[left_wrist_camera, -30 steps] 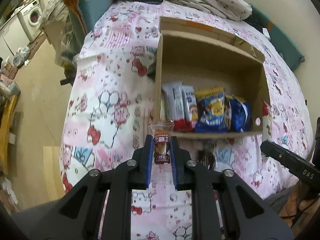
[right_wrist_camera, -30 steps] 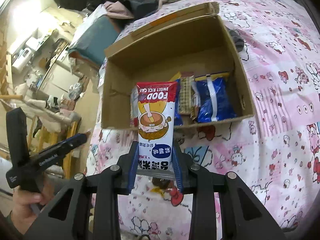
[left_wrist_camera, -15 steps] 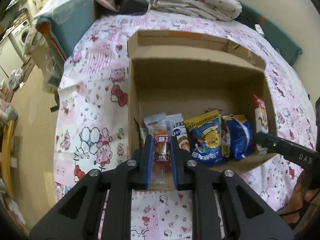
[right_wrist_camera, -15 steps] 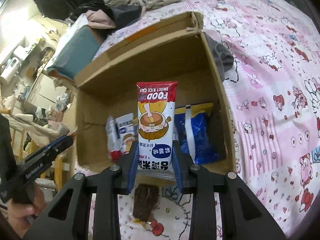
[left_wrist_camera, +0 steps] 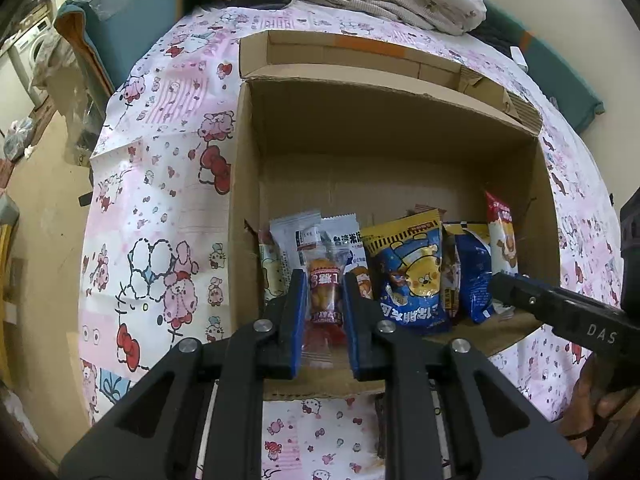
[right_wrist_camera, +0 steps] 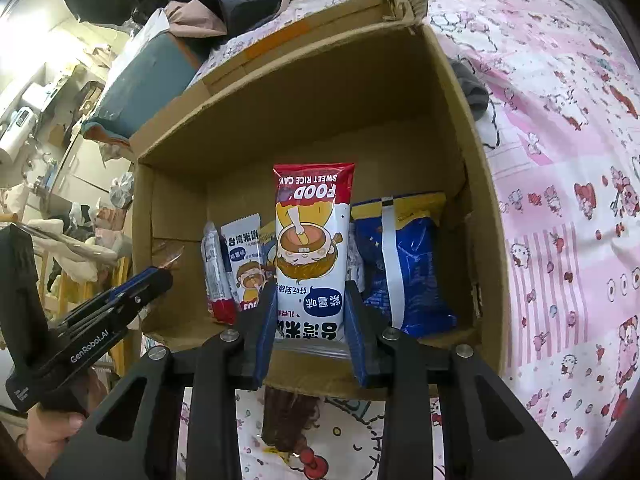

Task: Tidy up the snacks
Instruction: 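Lower both held snacks into the box and open both grippers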

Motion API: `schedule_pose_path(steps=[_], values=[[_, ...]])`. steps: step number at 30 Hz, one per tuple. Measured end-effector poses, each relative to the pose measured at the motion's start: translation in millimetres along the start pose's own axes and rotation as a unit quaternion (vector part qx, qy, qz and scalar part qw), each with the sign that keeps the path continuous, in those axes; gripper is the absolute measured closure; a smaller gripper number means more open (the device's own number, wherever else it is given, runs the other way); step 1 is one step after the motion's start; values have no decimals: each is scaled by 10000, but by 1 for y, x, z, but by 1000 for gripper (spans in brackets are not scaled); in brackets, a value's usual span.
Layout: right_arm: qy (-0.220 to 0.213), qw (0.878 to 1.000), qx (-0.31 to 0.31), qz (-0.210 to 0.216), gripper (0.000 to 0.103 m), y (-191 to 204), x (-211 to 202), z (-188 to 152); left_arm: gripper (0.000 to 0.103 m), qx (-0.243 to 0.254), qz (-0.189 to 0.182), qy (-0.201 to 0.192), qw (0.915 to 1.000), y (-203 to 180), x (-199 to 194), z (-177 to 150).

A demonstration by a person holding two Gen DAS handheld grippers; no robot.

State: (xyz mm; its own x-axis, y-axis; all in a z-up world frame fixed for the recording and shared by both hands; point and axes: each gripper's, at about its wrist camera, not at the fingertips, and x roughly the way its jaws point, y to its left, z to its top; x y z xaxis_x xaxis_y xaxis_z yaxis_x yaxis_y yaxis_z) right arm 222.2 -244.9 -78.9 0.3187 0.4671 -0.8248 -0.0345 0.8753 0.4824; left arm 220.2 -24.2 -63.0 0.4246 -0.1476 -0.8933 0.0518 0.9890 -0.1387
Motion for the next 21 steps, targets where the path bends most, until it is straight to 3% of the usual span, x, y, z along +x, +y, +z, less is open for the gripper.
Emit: schedule_pose_path(steps=[4, 7, 10, 11, 12, 13, 14, 17, 21], values=[[19, 10000, -12, 2, 69, 2, 1, 1, 87, -5, -60, 104, 9999, 1, 5, -2], [22, 10000, -51, 31, 67, 4, 2, 2, 80, 19, -25, 108, 9999, 0, 5, -2], [-6, 10000, -50, 69, 67, 3, 1, 2, 62, 90, -31, 39, 9999, -4, 1, -3], [-9, 10000, -40, 65, 66, 3, 1, 2, 48, 97, -3, 7, 10000, -5, -1, -3], [-11, 10000, -26, 49, 61, 2, 0, 2, 39, 93, 17, -23, 10000, -6, -3, -3], [-38, 10000, -17, 69, 51, 2, -1, 2, 24, 85, -3, -51, 10000, -6, -4, -3], [-77, 9999, -22, 90, 45, 3, -4, 2, 17, 91, -132, -80, 9998, -8, -6, -4], [-188, 9998, -53, 102, 34, 5, -10, 2, 14, 173, -90, -80, 9998, -12, -8, -6], [-312, 9995, -62, 62, 31, 6, -18, -1, 14, 88, -112, -12, 9999, -10, -9, -13]])
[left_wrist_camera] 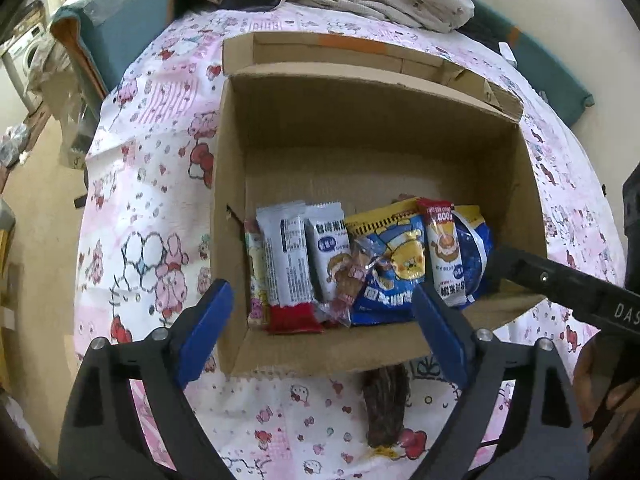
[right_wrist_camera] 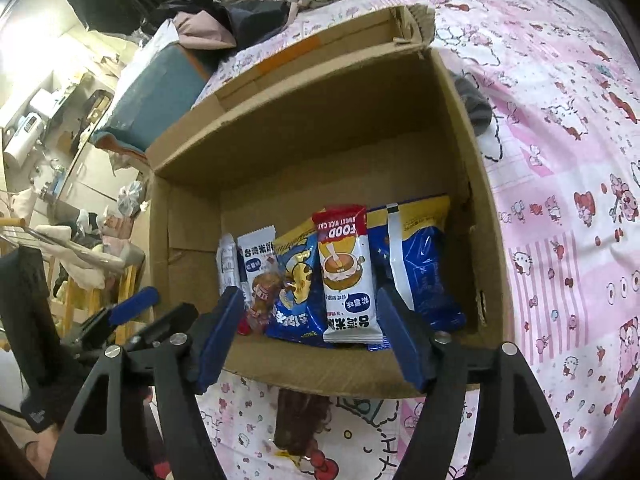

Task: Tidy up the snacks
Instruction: 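Lower both held snacks into the box and open both grippers, then grasp the chocolate stick packet with the left gripper while the right grasps a white packet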

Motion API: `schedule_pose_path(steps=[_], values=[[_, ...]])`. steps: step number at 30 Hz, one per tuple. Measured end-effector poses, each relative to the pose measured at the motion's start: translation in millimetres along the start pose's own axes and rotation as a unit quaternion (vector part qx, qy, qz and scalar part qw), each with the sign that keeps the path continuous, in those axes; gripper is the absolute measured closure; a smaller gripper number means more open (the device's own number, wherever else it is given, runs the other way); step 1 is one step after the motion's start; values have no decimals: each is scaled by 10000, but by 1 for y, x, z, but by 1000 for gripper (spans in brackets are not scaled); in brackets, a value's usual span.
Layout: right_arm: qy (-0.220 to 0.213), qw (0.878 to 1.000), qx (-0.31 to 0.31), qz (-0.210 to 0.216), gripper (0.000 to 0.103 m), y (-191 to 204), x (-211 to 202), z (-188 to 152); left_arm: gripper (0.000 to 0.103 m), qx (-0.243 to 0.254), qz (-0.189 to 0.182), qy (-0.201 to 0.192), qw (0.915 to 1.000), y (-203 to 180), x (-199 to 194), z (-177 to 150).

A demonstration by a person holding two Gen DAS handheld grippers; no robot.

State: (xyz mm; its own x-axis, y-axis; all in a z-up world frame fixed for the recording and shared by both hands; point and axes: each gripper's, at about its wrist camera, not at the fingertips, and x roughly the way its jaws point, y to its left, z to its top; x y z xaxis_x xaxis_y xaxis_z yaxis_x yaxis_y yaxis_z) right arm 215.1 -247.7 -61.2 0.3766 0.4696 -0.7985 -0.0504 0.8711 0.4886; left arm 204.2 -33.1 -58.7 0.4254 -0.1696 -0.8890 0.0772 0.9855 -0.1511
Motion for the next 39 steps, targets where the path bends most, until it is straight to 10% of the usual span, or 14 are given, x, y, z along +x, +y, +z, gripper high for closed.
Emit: schedule_pose_path(steps=[21, 32, 39], values=[[-496, 9981, 368, 2, 30, -9, -58, -43, 14, 85, -97, 182, 9998, -13, -23, -69], [227, 9952, 794, -531, 30, -45, -52, -87, 14, 145, -50, 996, 9949, -41, 34, -100], [179, 9913, 1129, -649, 30, -69, -62, -91, 20, 1034, 225, 1218, 9869, -81, 75, -114]])
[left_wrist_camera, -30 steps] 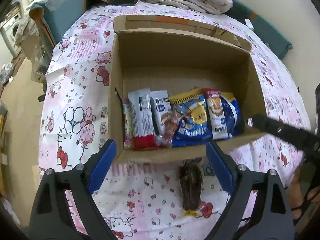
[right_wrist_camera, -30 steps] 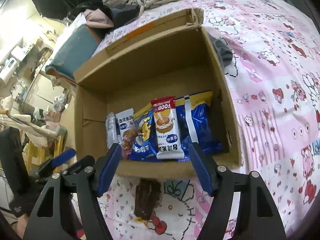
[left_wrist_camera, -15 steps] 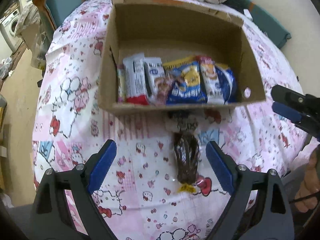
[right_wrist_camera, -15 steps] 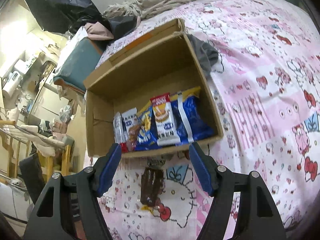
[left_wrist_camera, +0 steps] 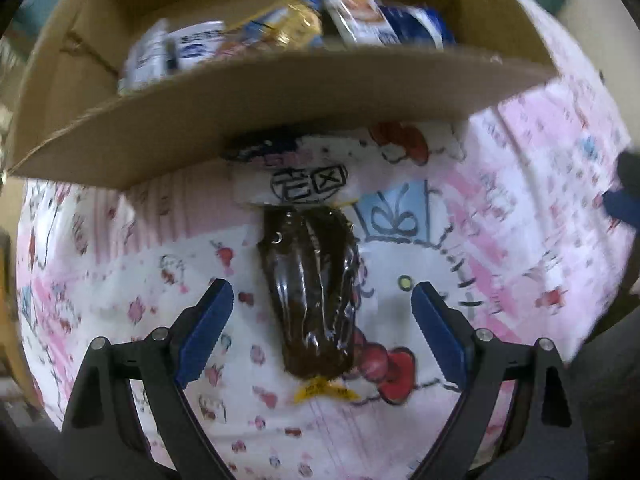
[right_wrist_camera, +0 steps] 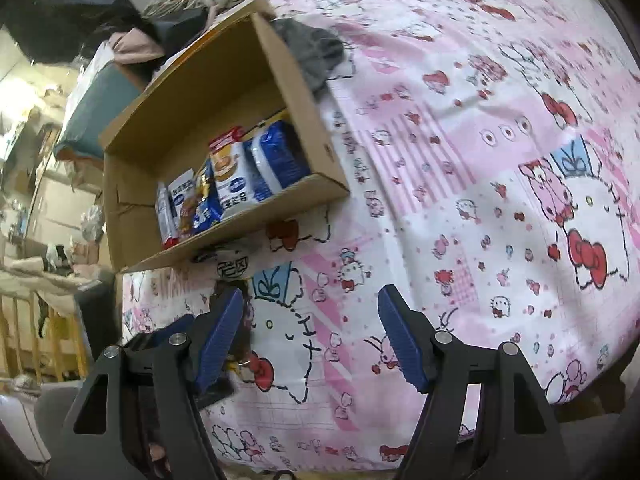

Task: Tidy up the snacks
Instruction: 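Grasp the chocolate stick packet with the left gripper while the right grasps a white packet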

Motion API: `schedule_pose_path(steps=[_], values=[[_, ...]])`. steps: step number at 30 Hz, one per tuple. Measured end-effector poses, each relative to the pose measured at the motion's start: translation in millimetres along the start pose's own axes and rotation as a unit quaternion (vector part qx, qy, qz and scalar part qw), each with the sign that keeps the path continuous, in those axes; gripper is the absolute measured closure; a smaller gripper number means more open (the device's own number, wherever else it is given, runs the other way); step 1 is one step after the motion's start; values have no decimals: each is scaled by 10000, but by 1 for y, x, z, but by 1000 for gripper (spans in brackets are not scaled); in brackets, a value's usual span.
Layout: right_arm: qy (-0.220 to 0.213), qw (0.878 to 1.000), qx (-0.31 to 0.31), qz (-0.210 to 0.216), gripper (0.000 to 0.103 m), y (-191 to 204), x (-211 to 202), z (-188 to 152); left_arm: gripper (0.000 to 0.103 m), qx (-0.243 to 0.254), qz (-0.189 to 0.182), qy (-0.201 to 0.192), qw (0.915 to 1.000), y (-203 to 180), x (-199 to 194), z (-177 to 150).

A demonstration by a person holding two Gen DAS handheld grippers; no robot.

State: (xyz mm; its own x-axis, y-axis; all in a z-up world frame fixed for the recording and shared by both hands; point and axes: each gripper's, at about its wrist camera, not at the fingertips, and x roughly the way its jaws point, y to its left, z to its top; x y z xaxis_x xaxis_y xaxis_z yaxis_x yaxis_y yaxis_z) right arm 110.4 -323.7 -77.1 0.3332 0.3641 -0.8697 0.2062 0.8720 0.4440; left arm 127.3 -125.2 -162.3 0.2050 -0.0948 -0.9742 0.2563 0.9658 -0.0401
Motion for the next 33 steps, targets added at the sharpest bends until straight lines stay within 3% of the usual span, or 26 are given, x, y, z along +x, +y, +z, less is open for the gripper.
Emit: schedule_pose_path(steps=[1, 2, 3, 8, 16, 22, 27, 33], values=[[13, 10000, 45, 10, 30, -2, 1, 1, 25, 124, 122, 20, 9998, -1, 5, -2], [18, 10000, 72, 9, 30, -4, 3, 2, 44, 174, 143, -112, 9997, 0, 2, -4], [39, 10000, 80, -6, 30, -4, 5, 2, 58, 161, 116, -120, 9997, 1, 0, -5], [199, 9998, -56, -52, 30, 8, 19, 2, 92, -339, -587, 283, 9973, 22, -16, -19], [563, 9978, -340, -24, 30, 32, 47, -6, 94, -698, -1036, 400, 9914, 47, -49, -57], [988, 9946, -293, 152, 30, 49, 81, -10, 94, -1052, -855, 53, 9908, 69, -78, -65], [1151, 9926, -374, 29, 30, 68, 110, -5, 94, -1229, -722, -149, 9897, 82, -81, -56], [1137, 9924, -431, -200, 30, 84, 134, 1, 94, -1413, -640, -131, 9878, 102, -81, -55]])
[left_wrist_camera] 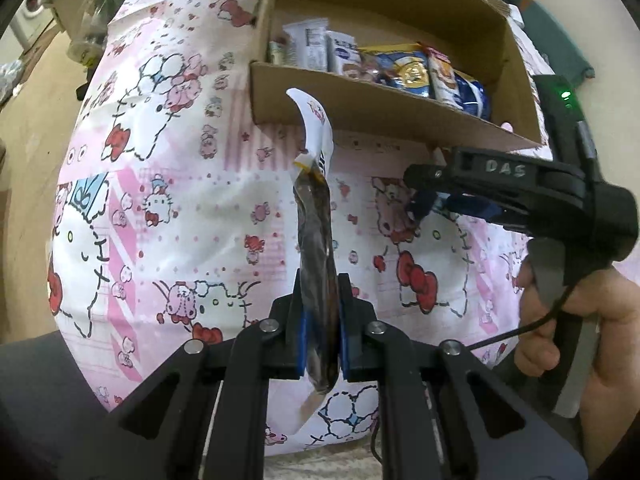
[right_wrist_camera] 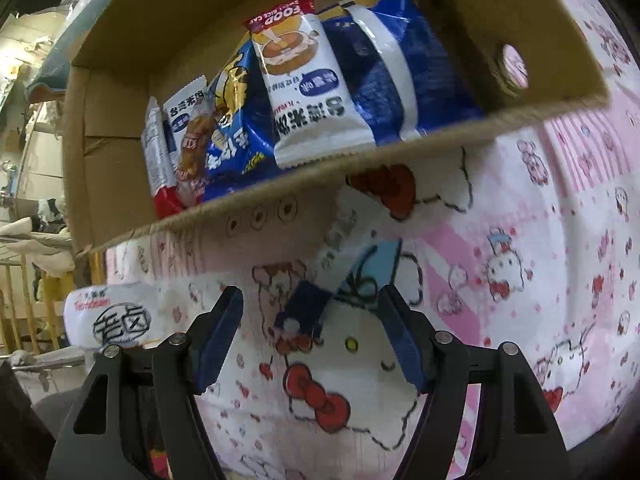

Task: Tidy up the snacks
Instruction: 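Grasp the chocolate stick packet with the left gripper while the right grasps a white packet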

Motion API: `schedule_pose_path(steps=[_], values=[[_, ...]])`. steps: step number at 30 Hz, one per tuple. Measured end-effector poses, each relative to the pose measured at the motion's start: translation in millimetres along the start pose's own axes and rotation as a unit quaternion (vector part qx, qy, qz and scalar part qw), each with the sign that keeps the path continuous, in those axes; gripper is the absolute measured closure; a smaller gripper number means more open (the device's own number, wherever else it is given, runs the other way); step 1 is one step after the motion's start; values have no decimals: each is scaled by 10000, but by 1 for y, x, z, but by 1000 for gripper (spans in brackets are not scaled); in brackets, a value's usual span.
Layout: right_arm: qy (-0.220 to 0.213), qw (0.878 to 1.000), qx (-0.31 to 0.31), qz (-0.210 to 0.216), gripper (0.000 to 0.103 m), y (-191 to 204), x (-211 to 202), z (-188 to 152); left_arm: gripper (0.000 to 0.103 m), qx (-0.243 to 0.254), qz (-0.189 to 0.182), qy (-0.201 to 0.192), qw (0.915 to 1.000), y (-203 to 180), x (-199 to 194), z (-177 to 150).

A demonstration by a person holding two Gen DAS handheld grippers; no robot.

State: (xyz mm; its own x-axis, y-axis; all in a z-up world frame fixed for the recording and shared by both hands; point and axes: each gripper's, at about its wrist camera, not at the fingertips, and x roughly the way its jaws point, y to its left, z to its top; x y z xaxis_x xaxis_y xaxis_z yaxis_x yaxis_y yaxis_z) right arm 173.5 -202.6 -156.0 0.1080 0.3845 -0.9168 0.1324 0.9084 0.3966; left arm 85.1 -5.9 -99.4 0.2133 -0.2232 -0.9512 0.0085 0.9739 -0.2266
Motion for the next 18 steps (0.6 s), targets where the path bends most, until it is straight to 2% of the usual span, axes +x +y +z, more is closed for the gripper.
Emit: schedule_pose_path(steps=[6, 7, 9, 10, 18], values=[[67, 9996, -130, -243, 30, 8, 15, 1, 94, -85, 28, -40, 10000, -3, 3, -3], [59, 9993, -199, -314, 33, 11, 17, 0, 94, -74, 59, -52, 9999, -2, 3, -3], [-74, 9984, -277, -483, 64, 16, 19, -4, 94, -77, 65, -48, 9999, -3, 4, -2], [1, 9990, -251, -382, 85, 13, 19, -6, 94, -90, 64, -52, 9999, -3, 4, -2], [118, 9995, -131, 271, 85, 5, 1, -42, 94, -161, 4, -137, 9998, -2, -7, -4]])
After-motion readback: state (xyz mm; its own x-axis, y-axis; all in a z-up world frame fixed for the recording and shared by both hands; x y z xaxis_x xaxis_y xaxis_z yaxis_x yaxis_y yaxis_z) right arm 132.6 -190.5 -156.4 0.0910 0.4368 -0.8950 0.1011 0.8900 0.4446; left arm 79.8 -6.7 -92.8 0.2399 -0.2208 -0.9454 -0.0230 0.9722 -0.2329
